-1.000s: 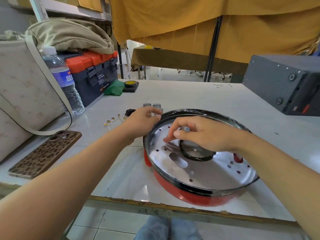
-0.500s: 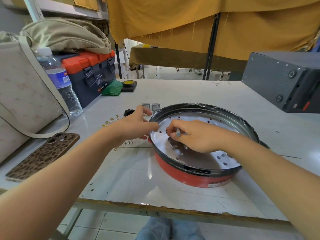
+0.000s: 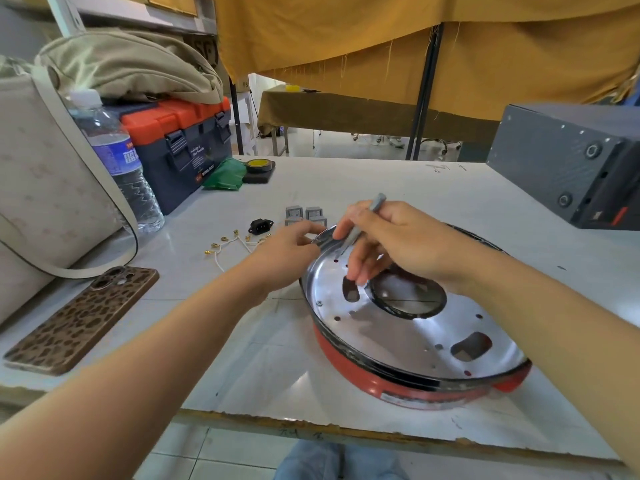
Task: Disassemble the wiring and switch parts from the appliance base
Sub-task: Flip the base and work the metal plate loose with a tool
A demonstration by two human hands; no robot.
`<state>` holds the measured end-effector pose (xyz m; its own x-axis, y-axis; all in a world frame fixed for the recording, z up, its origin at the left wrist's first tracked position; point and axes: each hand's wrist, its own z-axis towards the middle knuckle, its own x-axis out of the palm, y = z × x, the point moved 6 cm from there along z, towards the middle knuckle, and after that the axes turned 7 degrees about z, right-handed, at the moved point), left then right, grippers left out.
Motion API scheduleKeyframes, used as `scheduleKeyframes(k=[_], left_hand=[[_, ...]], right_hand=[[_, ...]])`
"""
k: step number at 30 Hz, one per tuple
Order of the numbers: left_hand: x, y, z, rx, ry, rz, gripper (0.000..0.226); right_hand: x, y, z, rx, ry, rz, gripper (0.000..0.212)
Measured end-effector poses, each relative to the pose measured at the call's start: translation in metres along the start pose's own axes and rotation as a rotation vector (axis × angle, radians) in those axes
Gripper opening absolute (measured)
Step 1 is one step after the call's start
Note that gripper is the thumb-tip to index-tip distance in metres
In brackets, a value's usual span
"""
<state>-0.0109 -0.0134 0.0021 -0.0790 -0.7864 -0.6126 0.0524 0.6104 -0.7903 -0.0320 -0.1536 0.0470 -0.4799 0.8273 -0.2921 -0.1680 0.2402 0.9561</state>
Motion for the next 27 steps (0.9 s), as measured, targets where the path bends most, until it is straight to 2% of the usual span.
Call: scheduleKeyframes(k=[4, 11, 17, 22, 27], left_hand=[[0.005, 0.001, 0.002, -0.005, -0.033, -0.087, 0.029], [0.012, 0.005, 0.003, -0.015, -0.053, -0.211, 0.026], [0.016, 0.01, 0.004, -0.032, -0.043, -0.332, 0.029], [0.025, 0.017, 0.0, -0.015, -0.036, -0.653, 0.026], [0.027, 0.017, 0.001, 0.002, -0.031, -0.671, 0.027]], right_hand=[[0.005, 0.002, 0.005, -0.028, 0.002, 0.028, 0.044], [0.017, -0.006, 0.013, -0.009, 0.016, -0.016, 0.019], [0.018, -0.016, 0.013, 0.019, 0.029, -0.042, 0.019], [0.018, -0.018, 0.013, 0.01, 0.052, -0.043, 0.017], [0.02, -0.017, 0.012, -0.011, 0.068, -0.055, 0.018]])
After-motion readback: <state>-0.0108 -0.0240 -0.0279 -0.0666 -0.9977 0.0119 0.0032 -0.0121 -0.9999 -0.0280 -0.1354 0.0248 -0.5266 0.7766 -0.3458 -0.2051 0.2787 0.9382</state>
